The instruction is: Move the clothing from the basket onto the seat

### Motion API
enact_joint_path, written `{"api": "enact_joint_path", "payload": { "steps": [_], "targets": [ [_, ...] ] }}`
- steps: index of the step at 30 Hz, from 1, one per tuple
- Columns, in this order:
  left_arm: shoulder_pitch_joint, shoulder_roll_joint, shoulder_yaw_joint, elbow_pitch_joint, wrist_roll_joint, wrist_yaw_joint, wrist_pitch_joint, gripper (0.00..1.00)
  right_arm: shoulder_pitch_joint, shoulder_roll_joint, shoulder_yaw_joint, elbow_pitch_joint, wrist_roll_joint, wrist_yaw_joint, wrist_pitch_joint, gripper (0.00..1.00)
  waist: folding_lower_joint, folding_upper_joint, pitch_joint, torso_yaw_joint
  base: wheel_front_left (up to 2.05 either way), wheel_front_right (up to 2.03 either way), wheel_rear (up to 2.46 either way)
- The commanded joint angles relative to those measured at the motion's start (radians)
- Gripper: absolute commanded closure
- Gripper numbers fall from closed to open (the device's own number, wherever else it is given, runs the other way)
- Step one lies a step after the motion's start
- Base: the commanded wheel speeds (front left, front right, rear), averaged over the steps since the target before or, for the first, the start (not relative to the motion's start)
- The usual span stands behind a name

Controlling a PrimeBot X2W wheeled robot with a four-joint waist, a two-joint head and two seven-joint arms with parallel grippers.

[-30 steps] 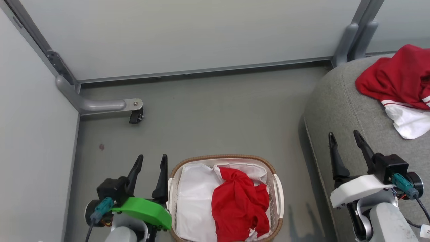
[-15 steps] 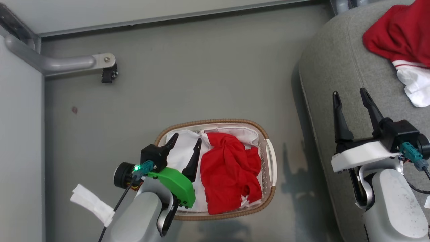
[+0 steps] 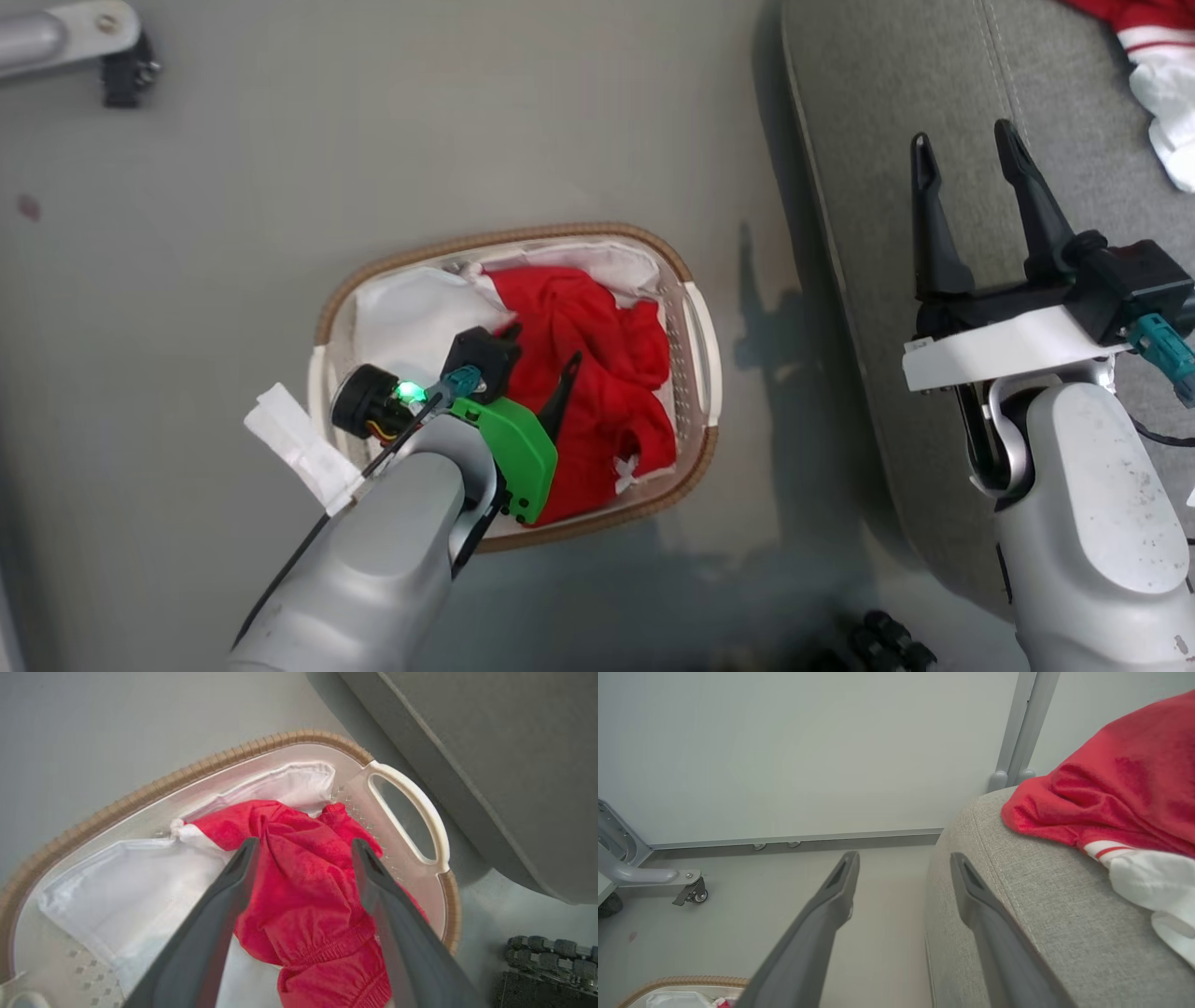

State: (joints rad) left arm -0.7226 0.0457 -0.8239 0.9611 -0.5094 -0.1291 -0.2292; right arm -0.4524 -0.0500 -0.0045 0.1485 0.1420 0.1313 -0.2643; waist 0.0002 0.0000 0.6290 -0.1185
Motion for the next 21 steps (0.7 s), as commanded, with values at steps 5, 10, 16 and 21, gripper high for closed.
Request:
{"api": "enact_joint_path", "payload": {
  "steps": [5, 10, 16, 21],
  "targets": [
    [-0.07, 0.008, -0.03, 0.082, -0.047, 0.0, 0.027, 0.0, -0.036, -0.001, 0.016, -0.028, 0.029, -0.001, 0.0, 0.0, -0.0002, 0.0, 0.174, -0.131, 0.0, 0.0, 0.0],
    [-0.106, 0.008, -0.039, 0.127, -0.088, 0.033, 0.044, 0.0, -0.057, -0.001, 0.028, -0.048, 0.044, -0.001, 0.0, 0.0, -0.0002, 0.0, 0.231, -0.163, 0.0, 0.0, 0.0],
    [-0.158, 0.008, -0.059, 0.165, -0.117, 0.074, 0.059, 0.0, -0.079, -0.001, 0.041, -0.068, 0.064, -0.001, 0.0, 0.0, -0.0002, 0.0, 0.285, -0.19, 0.0, 0.0, 0.0],
    [-0.204, 0.008, -0.058, 0.229, -0.13, 0.125, 0.073, 0.0, -0.091, -0.001, 0.052, -0.075, 0.078, -0.001, 0.0, 0.0, -0.0002, 0.0, 0.313, -0.202, 0.0, 0.0, 0.0]
  ]
}}
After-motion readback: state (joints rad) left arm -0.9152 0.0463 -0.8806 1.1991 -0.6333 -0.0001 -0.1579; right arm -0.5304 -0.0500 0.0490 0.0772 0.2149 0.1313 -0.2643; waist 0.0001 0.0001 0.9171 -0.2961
